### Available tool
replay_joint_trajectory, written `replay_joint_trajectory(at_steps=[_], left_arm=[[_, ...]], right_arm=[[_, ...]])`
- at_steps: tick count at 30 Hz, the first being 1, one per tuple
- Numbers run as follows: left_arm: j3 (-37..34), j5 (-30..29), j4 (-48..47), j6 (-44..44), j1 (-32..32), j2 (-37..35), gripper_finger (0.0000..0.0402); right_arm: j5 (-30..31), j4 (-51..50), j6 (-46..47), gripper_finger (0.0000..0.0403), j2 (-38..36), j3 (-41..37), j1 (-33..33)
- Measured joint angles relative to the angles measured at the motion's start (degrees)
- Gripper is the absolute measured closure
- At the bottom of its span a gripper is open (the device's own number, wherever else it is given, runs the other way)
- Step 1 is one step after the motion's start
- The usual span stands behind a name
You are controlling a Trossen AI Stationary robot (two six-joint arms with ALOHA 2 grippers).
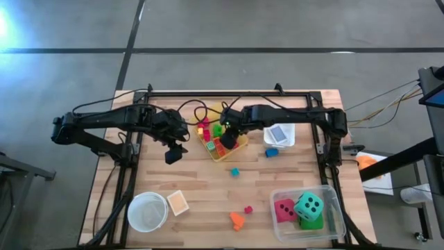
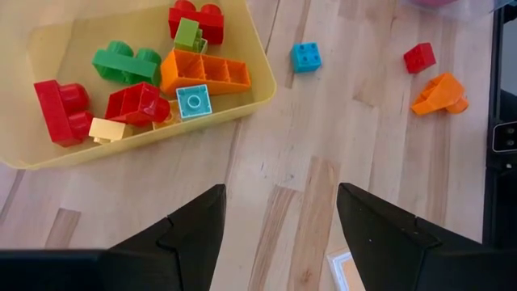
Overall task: Pick & Place Toys
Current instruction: Put the yellow game piece into the yellow bin
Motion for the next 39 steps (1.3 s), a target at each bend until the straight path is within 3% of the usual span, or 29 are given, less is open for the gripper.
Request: replay_joint_trajectory(at_steps=[14, 39], left_arm=[[0.0, 0.0, 0.4, 0.0, 0.0, 0.0, 0.0161], [0.0, 0.0, 0.5, 0.0, 0.0, 0.0, 0.0161]], right_arm=[[-0.8, 12.3, 1.9, 0.0277, 0.1, -11.4, 0.0], [-1.3, 13.3, 2.4, 0.0277, 1.5, -13.9, 1.3]])
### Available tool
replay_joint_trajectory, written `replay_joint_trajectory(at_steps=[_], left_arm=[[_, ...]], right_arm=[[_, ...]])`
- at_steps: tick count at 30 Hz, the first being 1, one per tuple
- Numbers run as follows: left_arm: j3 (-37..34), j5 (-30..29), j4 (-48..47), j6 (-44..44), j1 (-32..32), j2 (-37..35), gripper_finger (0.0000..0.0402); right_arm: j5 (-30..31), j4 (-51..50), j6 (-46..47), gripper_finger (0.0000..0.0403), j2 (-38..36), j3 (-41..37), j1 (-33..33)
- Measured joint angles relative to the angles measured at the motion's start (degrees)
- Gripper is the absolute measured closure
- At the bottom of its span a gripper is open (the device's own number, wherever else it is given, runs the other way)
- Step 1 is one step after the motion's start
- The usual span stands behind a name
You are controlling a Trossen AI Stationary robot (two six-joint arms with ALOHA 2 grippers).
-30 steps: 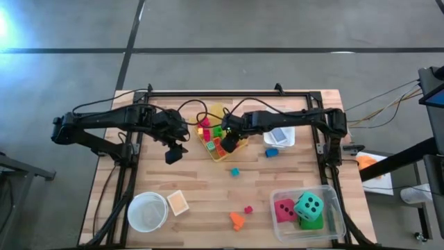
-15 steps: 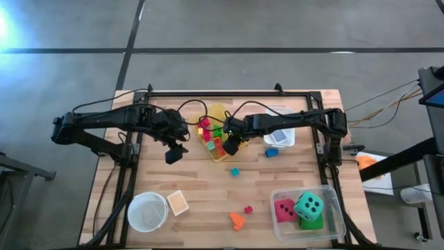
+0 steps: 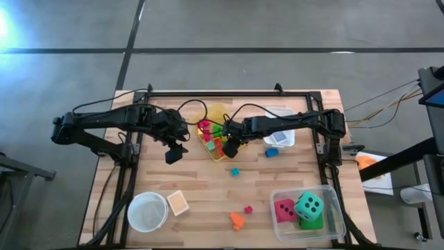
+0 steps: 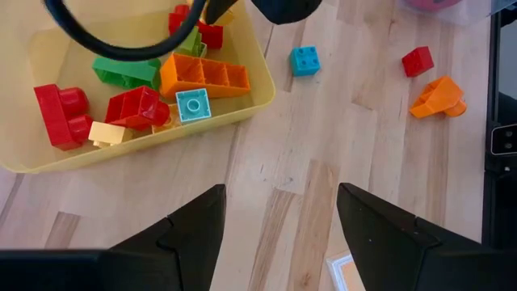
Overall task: Pick & Place Toys
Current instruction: Put the yellow game piece into the yellow bin
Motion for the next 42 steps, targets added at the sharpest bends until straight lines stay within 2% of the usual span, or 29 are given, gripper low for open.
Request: replay_joint_trajectory(at_steps=[15, 42], left_arm=[[0.0, 0.0, 0.0, 0.0, 0.0, 0.0, 0.0161], [0.0, 0.0, 0.0, -0.1, 0.0, 0.0, 0.0161]], right_arm=[[0.4, -2.1, 3.3, 0.0277, 3.3, 1.6, 0.6], [-0.4, -2.3, 2.7, 0.0277, 3.3, -0.3, 0.7]])
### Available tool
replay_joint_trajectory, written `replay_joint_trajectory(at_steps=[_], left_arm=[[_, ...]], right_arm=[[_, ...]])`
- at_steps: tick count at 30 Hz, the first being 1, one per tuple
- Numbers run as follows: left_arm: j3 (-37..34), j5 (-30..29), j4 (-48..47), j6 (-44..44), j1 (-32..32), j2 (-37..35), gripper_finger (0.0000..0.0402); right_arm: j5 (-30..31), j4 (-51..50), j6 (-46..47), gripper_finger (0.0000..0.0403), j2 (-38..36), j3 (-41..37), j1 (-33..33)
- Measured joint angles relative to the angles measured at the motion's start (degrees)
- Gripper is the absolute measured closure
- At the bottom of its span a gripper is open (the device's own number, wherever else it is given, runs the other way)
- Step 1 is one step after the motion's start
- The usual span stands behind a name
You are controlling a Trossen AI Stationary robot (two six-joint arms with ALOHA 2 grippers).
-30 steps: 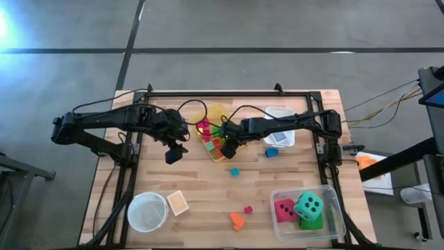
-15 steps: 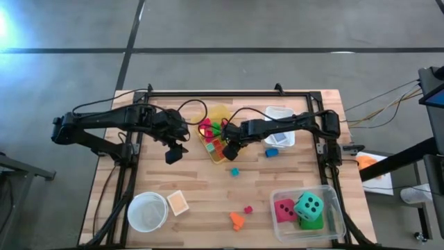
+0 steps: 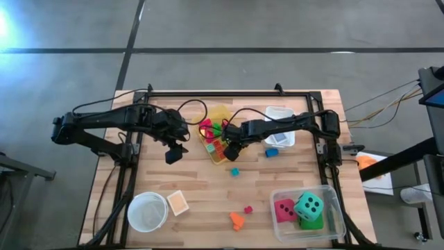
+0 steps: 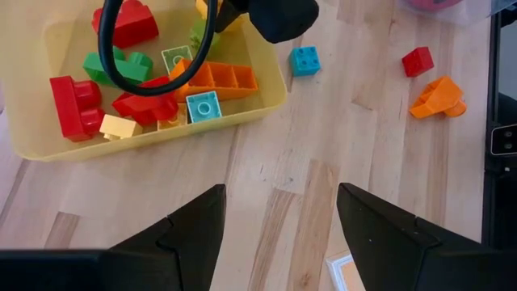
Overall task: Pick & Place Toys
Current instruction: Put the yellow game piece into the yellow bin, then put the yellow deck of cards into the white bin
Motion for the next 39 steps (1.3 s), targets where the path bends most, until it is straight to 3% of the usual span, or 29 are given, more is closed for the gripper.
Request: replay_joint_trajectory(at_steps=[18, 29, 34, 39], left_arm=[[0.0, 0.0, 0.0, 0.0, 0.0, 0.0, 0.0161], [0.0, 0.0, 0.0, 0.1, 0.0, 0.0, 0.0161], [0.0, 0.0, 0.0, 0.1, 0.0, 0.0, 0.0161], [0.0, 0.0, 0.0, 0.1, 0.0, 0.0, 0.0161]], right_arm=[[-0.7, -0.4, -0.1, 0.0277, 1.5, 0.3, 0.1], [-3.4, -0.7, 0.1, 0.0115, 1.9, 0.0, 0.3], [-3.2, -1.1, 0.1, 0.0074, 1.9, 0.2, 0.3], [-3.0, -1.1, 0.1, 0.0058, 1.9, 0.4, 0.3]])
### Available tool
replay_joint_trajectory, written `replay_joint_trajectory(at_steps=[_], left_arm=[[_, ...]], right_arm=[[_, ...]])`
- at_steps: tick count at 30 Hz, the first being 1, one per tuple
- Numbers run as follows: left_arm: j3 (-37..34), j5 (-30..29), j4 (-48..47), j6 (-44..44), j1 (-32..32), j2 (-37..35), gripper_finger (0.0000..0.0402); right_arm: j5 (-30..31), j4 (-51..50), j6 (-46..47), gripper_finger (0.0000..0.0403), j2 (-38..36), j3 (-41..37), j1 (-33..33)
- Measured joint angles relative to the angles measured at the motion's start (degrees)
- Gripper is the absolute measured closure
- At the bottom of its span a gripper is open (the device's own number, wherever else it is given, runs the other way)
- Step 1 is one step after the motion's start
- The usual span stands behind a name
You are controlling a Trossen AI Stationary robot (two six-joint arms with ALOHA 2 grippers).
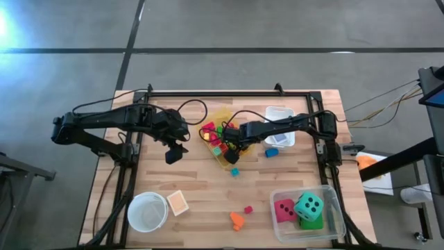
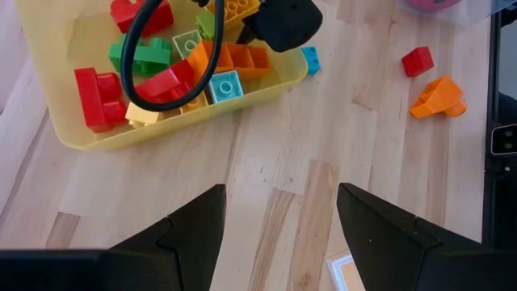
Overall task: Pick & Place Toys
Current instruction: Put the yellow deck of cards into the white bin
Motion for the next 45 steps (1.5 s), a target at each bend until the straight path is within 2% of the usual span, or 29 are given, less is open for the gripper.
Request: replay_joint_trajectory(at_steps=[5, 12, 17, 22, 30, 37, 41, 45], left_arm=[[0.0, 0.0, 0.0, 0.0, 0.0, 0.0, 0.0161], [0.0, 0.0, 0.0, 0.0, 0.0, 0.0, 0.0161], [0.0, 0.0, 0.8, 0.0, 0.0, 0.0, 0.0161], [0.0, 0.0, 3.4, 0.0, 0.0, 0.0, 0.0161], [0.0, 0.0, 3.6, 0.0, 0.0, 0.0, 0.0161], [0.0, 0.0, 4.0, -0.2, 0.0, 0.0, 0.0161], [0.0, 0.1, 9.7, -0.6, 0.0, 0.2, 0.0161], [-1.0, 5.3, 10.2, -3.7, -0.1, 1.0, 0.0161]], right_arm=[[0.2, -0.2, 0.0, 0.0057, 0.0, 0.4, 0.0], [1.4, -6.6, -0.2, 0.0056, -0.1, 3.9, 0.8], [7.6, -8.9, -1.5, 0.0056, -0.3, 5.9, 3.8], [9.6, -9.0, -3.2, 0.0056, -1.4, 6.9, 6.6], [16.8, -10.7, -2.1, 0.0056, -7.0, 6.7, 10.8], [25.5, -10.3, 1.2, 0.0056, -9.6, 6.2, 18.5], [31.8, -10.3, 3.2, 0.0056, -10.0, 6.0, 23.3], [35.1, -10.2, 3.7, 0.0056, -10.1, 5.6, 27.6]])
